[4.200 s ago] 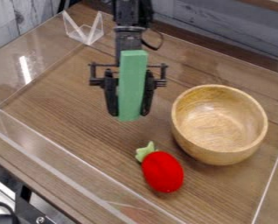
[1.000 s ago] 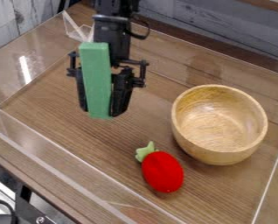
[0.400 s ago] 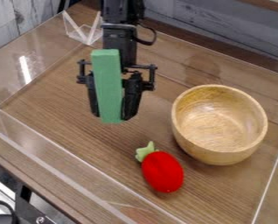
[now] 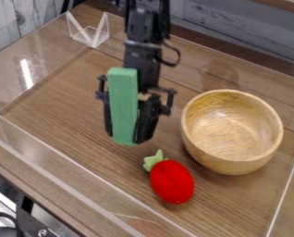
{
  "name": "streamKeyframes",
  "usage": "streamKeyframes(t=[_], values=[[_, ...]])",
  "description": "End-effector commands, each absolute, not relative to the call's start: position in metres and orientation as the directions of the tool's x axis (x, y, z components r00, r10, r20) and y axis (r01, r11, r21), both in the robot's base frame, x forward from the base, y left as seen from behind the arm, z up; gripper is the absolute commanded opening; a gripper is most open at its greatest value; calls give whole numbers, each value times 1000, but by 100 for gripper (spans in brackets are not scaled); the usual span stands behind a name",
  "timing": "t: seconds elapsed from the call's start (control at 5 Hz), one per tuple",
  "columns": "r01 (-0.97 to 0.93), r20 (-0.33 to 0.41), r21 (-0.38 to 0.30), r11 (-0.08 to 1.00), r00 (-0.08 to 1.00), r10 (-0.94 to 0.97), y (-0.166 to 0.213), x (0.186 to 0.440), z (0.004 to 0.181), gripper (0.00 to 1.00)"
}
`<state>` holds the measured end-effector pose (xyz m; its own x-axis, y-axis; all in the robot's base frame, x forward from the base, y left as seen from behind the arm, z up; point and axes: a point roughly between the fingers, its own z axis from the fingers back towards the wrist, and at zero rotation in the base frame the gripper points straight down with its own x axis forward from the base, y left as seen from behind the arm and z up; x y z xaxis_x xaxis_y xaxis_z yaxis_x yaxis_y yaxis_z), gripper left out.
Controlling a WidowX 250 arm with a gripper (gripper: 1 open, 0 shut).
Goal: Remove the green block from the brown bowl and put it on the table
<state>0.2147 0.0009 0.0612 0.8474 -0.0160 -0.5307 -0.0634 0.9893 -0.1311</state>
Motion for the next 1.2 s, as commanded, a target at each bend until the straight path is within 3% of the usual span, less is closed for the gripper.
streamKeyframes(t=[0.0,0.2,0.4,0.6,0.8,1.0], values=[[-138,-500,-138,981,865,52,-1,213,73,0],[-237,-491,-146,961,860,137,-2,209,88,100],[-213,-454,-165,963,883,117,-2,216,104,100],[-176,-433,-170,970,897,86,-3,211,107,100],[-153,-396,-188,970,916,67,-6,215,121,0],[-144,-356,-203,968,932,64,-5,218,132,100]])
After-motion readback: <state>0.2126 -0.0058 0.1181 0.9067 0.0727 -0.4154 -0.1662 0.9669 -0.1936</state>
